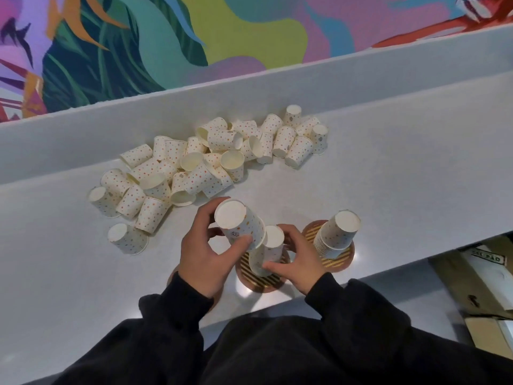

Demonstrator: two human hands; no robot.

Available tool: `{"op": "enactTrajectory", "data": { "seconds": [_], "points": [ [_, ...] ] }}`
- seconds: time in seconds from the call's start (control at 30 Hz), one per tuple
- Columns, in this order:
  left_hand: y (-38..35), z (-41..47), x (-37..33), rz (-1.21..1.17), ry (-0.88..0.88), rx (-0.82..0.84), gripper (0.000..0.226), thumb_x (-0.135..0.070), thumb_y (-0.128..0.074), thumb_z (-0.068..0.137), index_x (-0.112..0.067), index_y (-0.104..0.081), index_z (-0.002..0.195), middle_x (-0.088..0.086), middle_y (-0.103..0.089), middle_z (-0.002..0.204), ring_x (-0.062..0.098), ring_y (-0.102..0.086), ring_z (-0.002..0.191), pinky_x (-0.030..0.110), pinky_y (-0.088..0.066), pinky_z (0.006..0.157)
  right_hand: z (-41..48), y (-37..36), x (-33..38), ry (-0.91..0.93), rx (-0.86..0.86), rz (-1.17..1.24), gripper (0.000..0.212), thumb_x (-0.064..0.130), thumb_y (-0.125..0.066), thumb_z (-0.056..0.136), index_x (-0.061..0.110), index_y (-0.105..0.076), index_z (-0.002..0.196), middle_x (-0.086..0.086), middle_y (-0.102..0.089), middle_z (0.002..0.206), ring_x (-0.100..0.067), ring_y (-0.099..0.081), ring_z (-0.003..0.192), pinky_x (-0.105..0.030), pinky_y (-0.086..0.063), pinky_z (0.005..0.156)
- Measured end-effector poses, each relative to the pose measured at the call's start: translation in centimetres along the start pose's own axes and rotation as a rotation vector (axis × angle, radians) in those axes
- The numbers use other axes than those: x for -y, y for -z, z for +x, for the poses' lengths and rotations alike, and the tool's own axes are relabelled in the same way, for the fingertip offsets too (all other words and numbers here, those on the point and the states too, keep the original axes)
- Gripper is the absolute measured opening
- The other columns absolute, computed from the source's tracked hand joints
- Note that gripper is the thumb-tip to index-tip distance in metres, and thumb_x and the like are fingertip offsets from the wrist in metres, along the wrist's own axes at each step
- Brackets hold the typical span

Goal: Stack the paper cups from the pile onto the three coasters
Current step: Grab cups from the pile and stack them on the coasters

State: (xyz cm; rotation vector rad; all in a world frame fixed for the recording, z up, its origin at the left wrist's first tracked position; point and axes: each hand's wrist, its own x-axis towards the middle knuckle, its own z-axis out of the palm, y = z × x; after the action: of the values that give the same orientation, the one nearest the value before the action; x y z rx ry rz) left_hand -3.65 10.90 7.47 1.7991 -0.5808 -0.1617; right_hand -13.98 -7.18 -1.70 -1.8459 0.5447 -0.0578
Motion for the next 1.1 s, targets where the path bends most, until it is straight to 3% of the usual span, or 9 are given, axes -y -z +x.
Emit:
{"op": "enactTrajectory", "data": {
  "seconds": [0.17,0.37,0.6,0.7,0.83,0.93,1.1],
  "points": [
    [-1.1,-0.7,0.5,0.079,0.005,0.041,0.065,-0.022,-0.087,0.076,-0.032,-0.054,0.13,-0.023,-0.061,0.126,0.008,-0.058,0.121,0.018,-0.052,0.089,0.3,-1.0,-1.7,-0.005,0.077,-0.074,0.071,0.031,-0.089,0.07,0.047,-0.049,0.127,0.027,-0.064,0.119,0.005,-0.06,0.114,-0.027,-0.054,0.099],
    [-2.5,-1.6,2.6,0.201,0.04,0.092,0.066,-0.02,-0.087,0.077,-0.033,-0.053,0.132,-0.023,-0.06,0.128,0.004,-0.056,0.122,0.025,-0.053,0.092,0.7,-1.5,-2.7,-0.001,0.116,-0.094,0.066,0.022,-0.086,0.075,0.049,-0.05,0.123,0.027,-0.064,0.115,0.013,-0.058,0.108,-0.009,-0.049,0.084],
    [-3.4,-2.2,3.6,0.23,0.075,0.099,0.065,-0.025,-0.085,0.079,-0.038,-0.05,0.132,-0.027,-0.058,0.127,-0.002,-0.054,0.122,0.017,-0.048,0.093,1.0,-2.0,-3.7,0.017,0.135,-0.134,0.068,0.037,-0.085,0.076,0.049,-0.048,0.131,0.023,-0.064,0.125,-0.002,-0.06,0.117,-0.033,-0.054,0.102],
    [-3.7,-2.3,3.9,0.224,0.078,0.104,0.065,-0.023,-0.085,0.079,-0.037,-0.051,0.132,-0.029,-0.058,0.127,-0.003,-0.053,0.122,0.011,-0.046,0.092,1.2,-1.9,-3.5,0.022,0.131,-0.152,0.065,0.044,-0.084,0.076,0.051,-0.048,0.131,0.025,-0.063,0.125,-0.001,-0.061,0.115,-0.031,-0.053,0.101],
    [-4.2,-2.3,4.6,0.261,0.084,0.136,0.064,-0.027,-0.085,0.079,-0.037,-0.051,0.133,-0.025,-0.059,0.128,-0.001,-0.053,0.123,0.019,-0.048,0.094,1.4,-1.7,-3.1,0.026,0.128,-0.197,0.064,0.05,-0.084,0.075,0.054,-0.049,0.128,0.031,-0.059,0.118,0.004,-0.056,0.107,-0.024,-0.049,0.097],
    [-4.6,-2.4,5.6,0.284,0.102,0.159,0.064,-0.029,-0.085,0.079,-0.038,-0.05,0.132,-0.024,-0.059,0.128,-0.002,-0.054,0.122,0.02,-0.049,0.095,1.6,-1.5,-2.9,0.056,0.118,-0.232,0.065,0.048,-0.084,0.075,0.047,-0.053,0.133,0.024,-0.064,0.124,0.005,-0.053,0.105,-0.024,-0.047,0.096],
    [-5.1,-2.7,7.3,0.324,0.146,0.198,0.066,-0.029,-0.086,0.078,-0.046,-0.046,0.127,-0.032,-0.056,0.121,-0.011,-0.053,0.117,0.007,-0.045,0.092,1.4,-1.1,-3.1,0.079,0.141,-0.275,0.071,0.037,-0.084,0.079,0.041,-0.051,0.141,0.015,-0.063,0.136,-0.006,-0.056,0.119,-0.027,-0.045,0.103]
  ]
}}
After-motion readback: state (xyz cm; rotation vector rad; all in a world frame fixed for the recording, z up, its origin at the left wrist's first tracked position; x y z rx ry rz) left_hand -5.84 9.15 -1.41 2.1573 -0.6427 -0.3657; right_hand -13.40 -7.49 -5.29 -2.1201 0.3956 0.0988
